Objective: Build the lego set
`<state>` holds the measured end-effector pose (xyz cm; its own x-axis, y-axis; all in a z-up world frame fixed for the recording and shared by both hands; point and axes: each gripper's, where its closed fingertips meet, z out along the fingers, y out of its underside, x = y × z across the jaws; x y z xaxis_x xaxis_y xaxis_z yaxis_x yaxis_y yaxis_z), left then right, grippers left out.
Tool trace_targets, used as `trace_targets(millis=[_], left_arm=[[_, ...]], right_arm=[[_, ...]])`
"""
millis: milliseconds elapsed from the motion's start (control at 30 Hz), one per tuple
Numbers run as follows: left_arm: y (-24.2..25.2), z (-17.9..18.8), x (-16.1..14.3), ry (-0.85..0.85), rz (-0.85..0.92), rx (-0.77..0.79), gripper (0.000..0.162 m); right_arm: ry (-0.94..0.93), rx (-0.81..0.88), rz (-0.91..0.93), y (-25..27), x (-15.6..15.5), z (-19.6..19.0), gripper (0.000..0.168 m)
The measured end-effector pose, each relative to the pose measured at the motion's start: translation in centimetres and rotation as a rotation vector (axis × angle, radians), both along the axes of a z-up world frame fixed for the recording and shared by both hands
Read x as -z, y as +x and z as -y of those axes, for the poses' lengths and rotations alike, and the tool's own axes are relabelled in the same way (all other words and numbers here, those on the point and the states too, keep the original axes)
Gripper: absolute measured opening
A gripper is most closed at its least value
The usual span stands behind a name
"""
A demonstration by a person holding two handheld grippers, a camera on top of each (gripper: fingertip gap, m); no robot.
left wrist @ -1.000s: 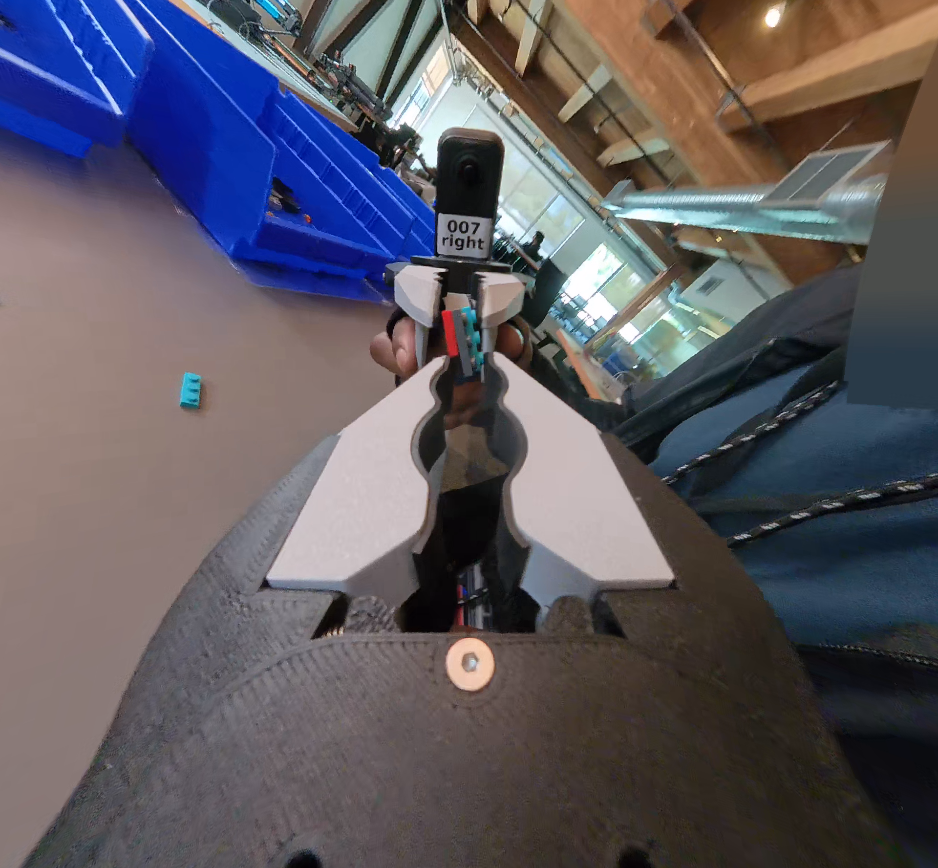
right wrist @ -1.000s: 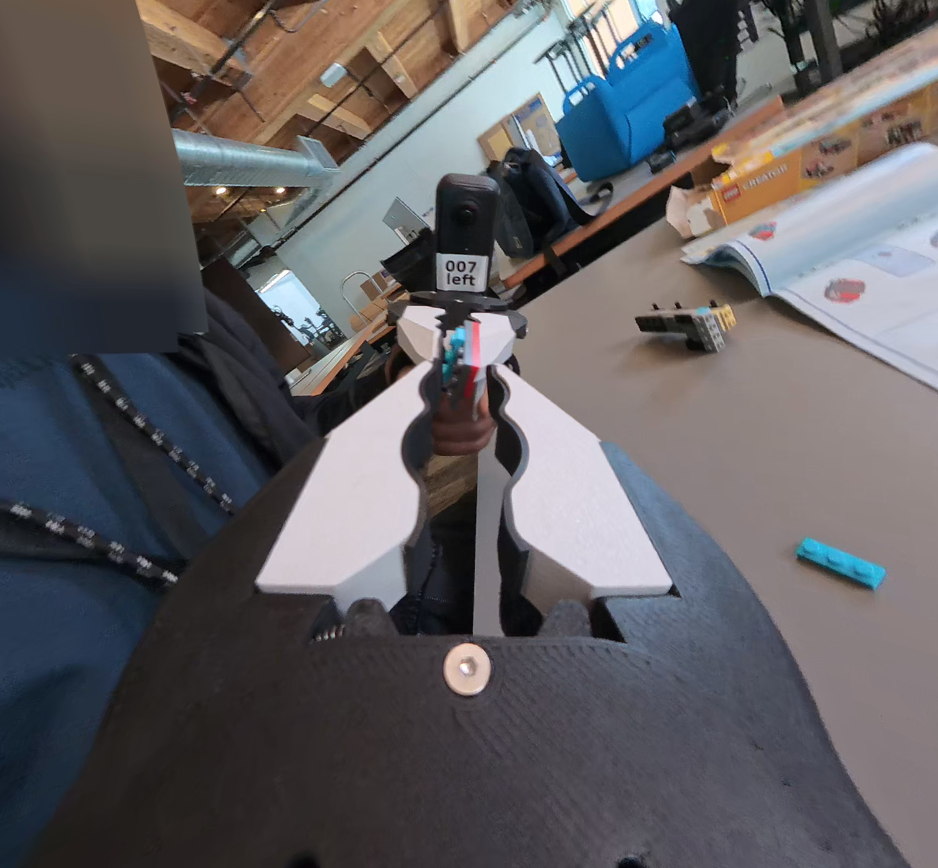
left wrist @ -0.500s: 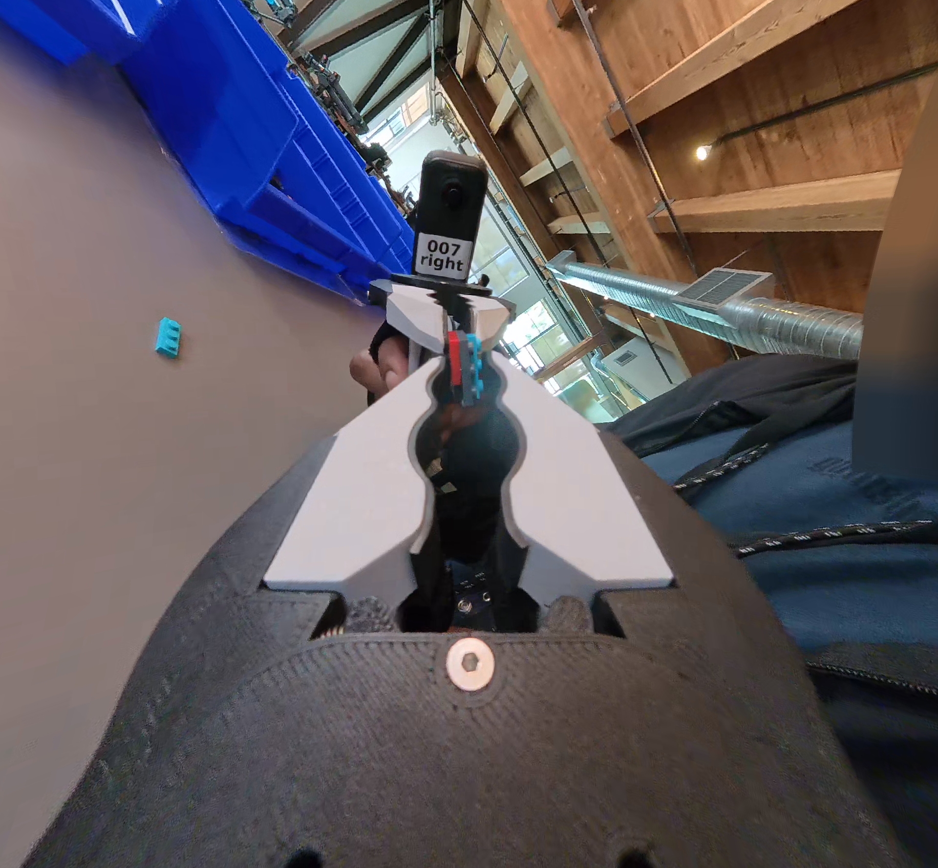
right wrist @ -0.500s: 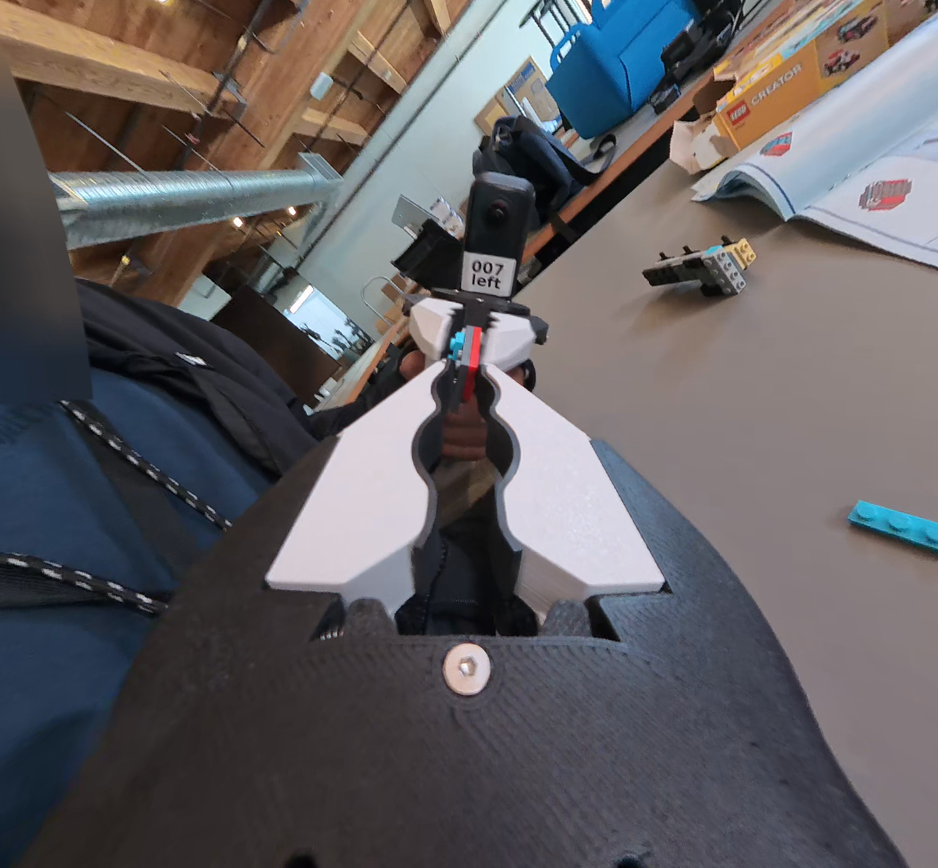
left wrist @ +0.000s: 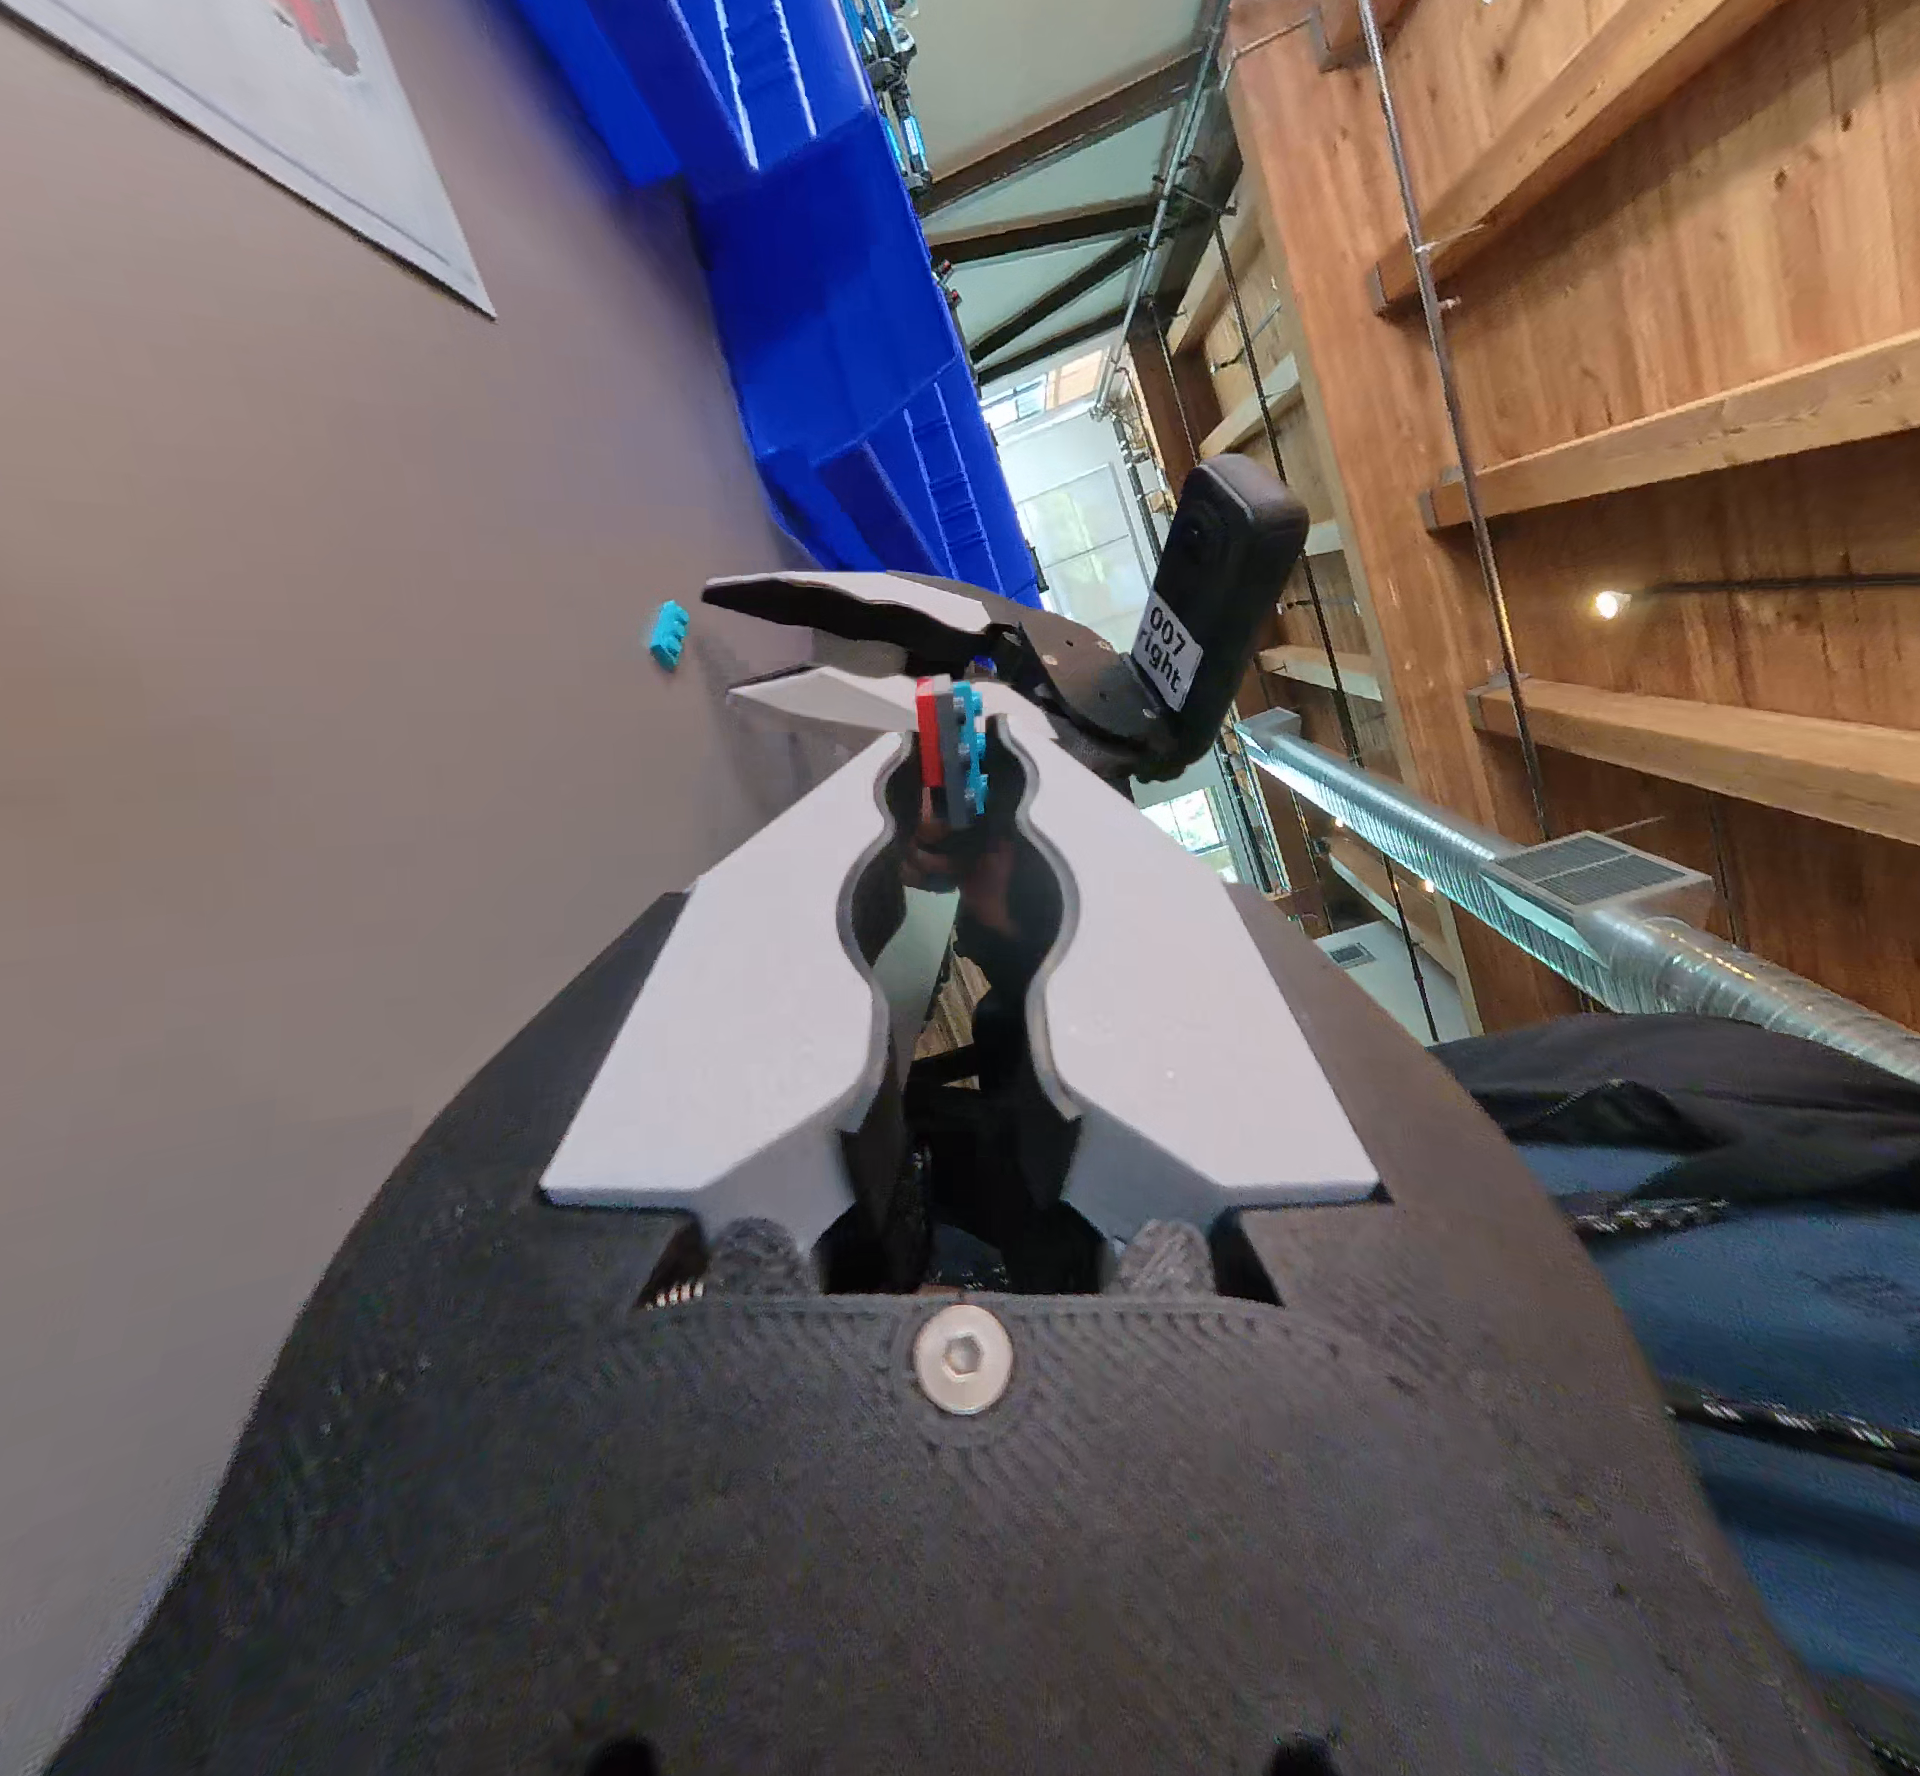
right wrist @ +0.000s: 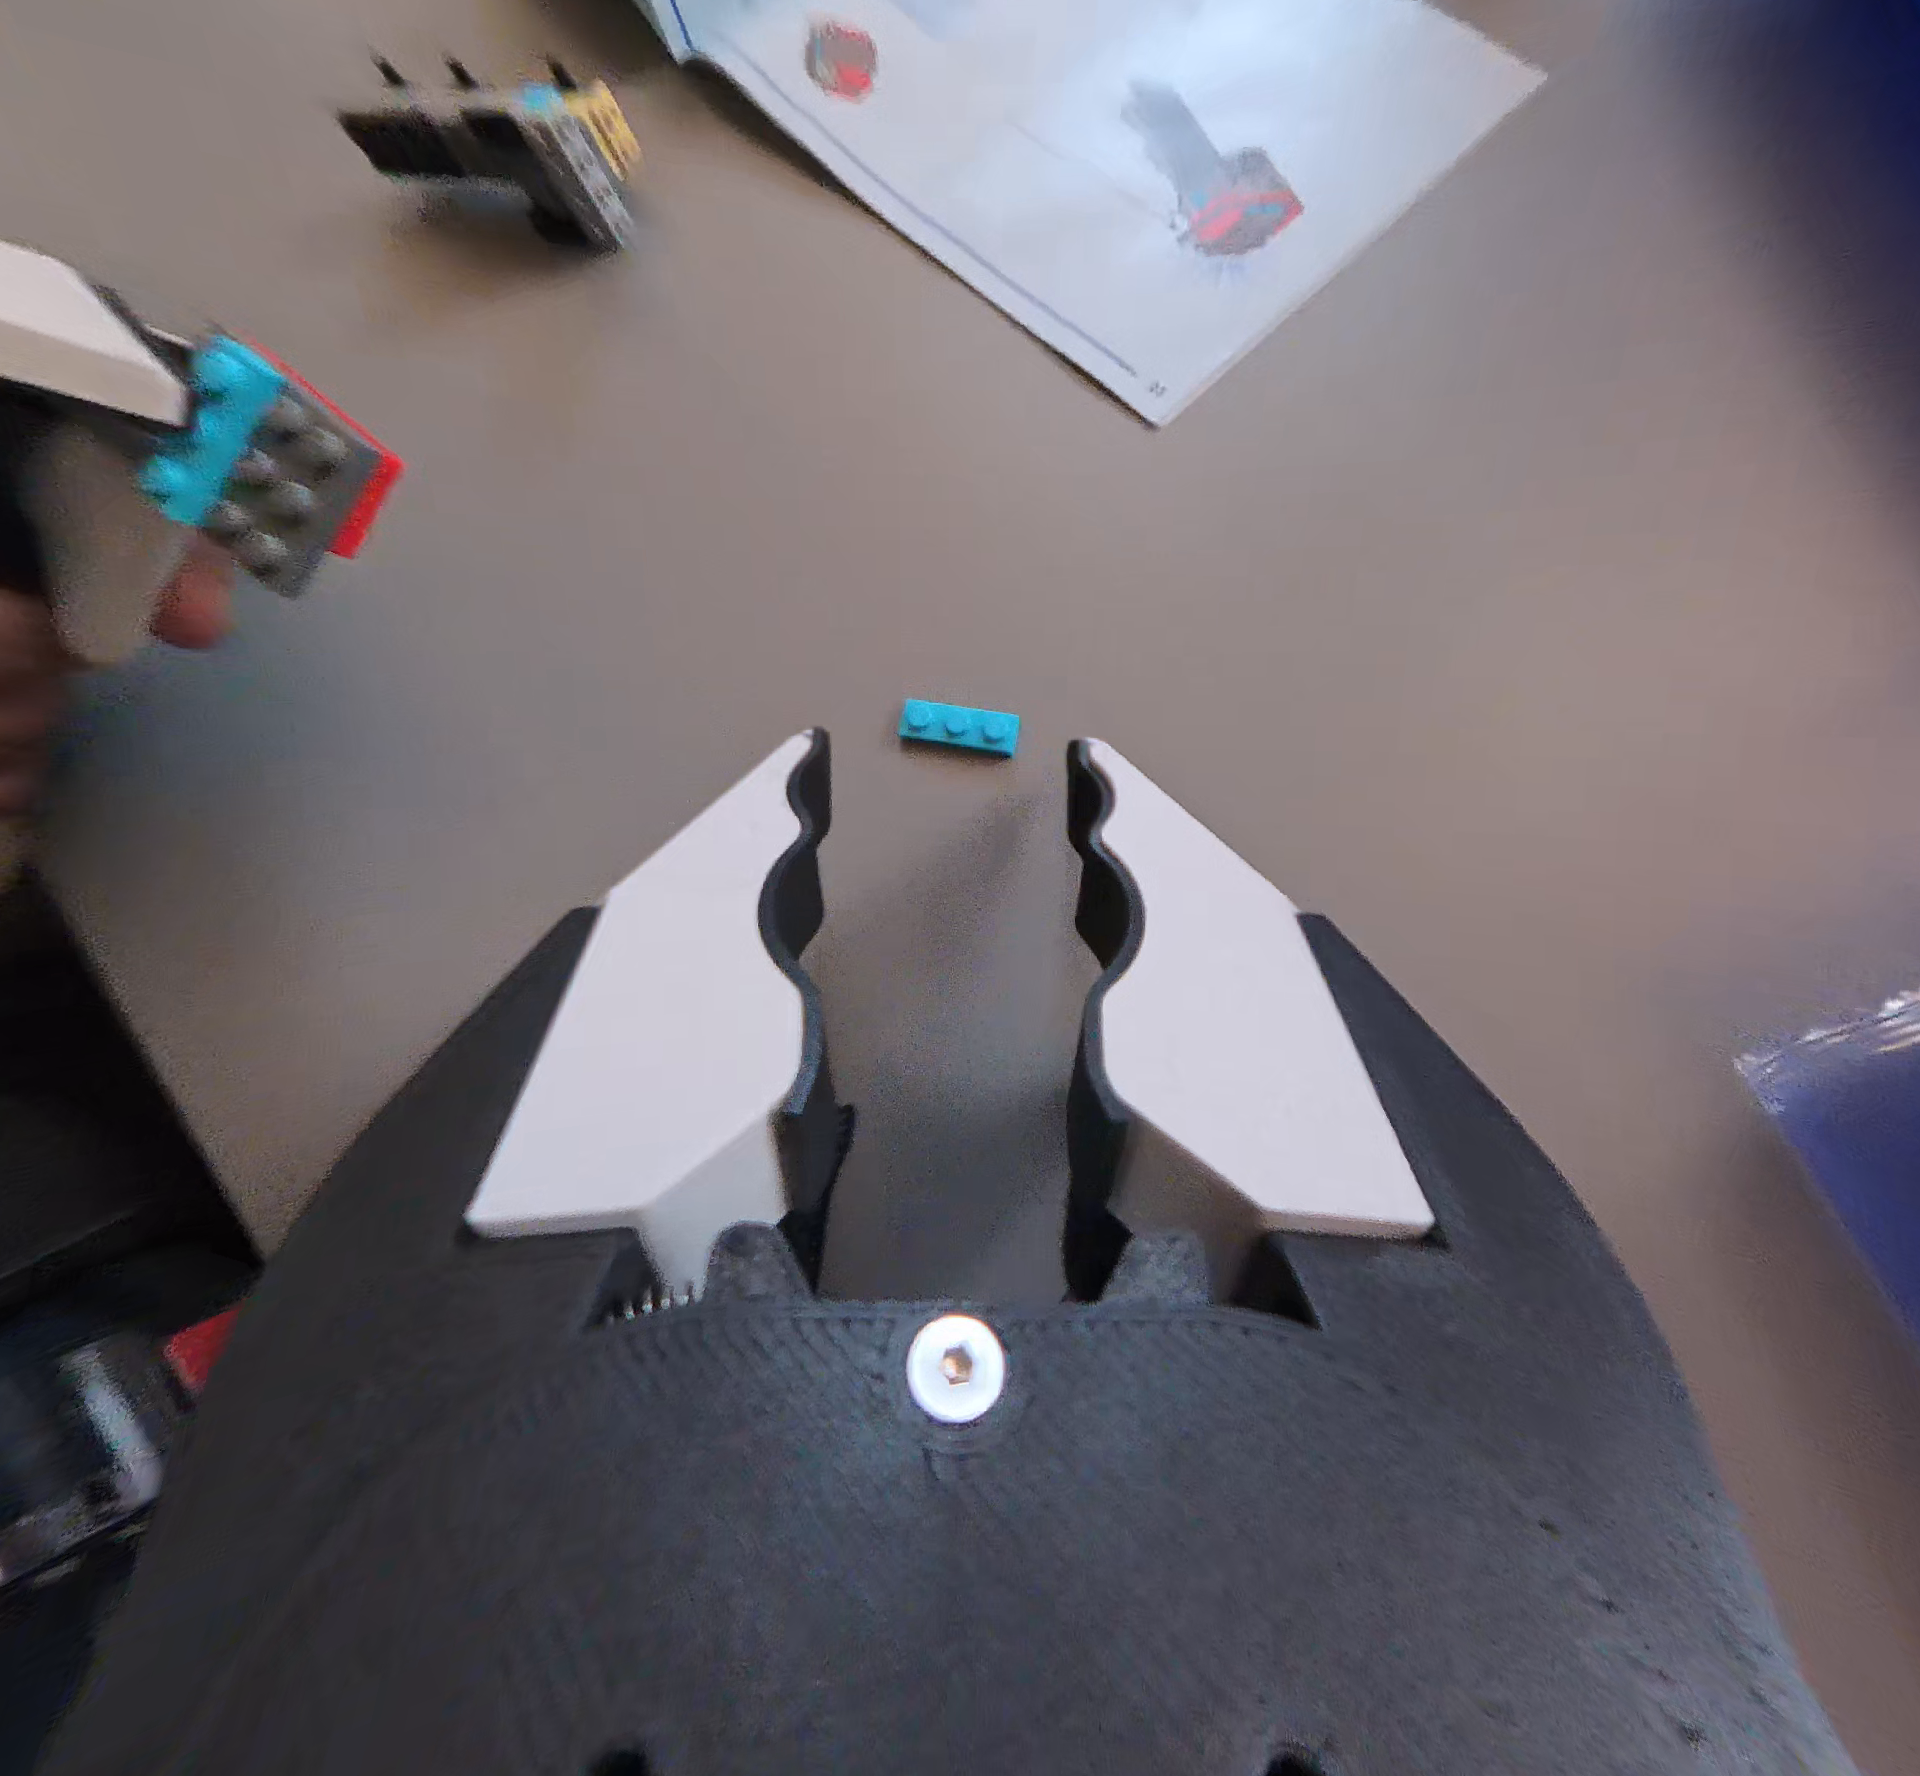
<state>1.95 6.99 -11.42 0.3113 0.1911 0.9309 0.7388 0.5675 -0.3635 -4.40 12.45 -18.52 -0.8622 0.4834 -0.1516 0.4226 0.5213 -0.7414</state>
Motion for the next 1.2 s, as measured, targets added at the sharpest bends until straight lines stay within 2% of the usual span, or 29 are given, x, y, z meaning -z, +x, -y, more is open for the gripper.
trace_targets(millis=[133, 233, 267, 433, 500, 633, 733, 967, 1200], left_arm=[[-0.1, 0.0, 0.4, 0.004, 0.013, -0.011, 0.012], [0.0, 0.1, 0.8, 0.001, 0.031, -0.016, 0.012], [0.0, 0.2, 0.9, 0.004, 0.037, -0.02, 0.012], [0.1, 0.8, 1.5, 0.008, 0.083, -0.024, 0.012], [0.1, 0.8, 1.8, 0.013, 0.107, -0.017, 0.012], [0.3, 0.7, 2.0, 0.051, 0.141, 0.0, 0.012], [0.4, 0.4, 1.8, 0.083, 0.145, 0.018, 0.012], [1.1, -0.2, 1.0, 0.141, 0.127, 0.066, 0.012], [1.6, -0.3, 0.9, 0.139, 0.12, 0.09, 0.012]], right_arm=[[0.084, 0.015, -0.06, -0.4, 0.8, 0.7, 0.044], [0.144, -0.001, -0.12, -0.7, 0.9, 0.8, 0.034], [0.155, -0.018, -0.137, -0.6, 0.9, 0.9, 0.026], [0.117, -0.181, -0.129, 1.0, 0.7, 1.7, 0.024], [0.03, -0.28, -0.134, 2.2, -0.6, 2.5, 0.024], [-0.188, -0.495, -0.172, 5.6, -5.8, 4.2, 0.025], [-0.217, -0.595, -0.186, 7.0, -7.5, 5.0, 0.025], [-0.146, -0.703, -0.192, 8.3, -7.1, 6.1, 0.025], [-0.107, -0.738, -0.189, 8.6, -6.7, 5.9, 0.025]])
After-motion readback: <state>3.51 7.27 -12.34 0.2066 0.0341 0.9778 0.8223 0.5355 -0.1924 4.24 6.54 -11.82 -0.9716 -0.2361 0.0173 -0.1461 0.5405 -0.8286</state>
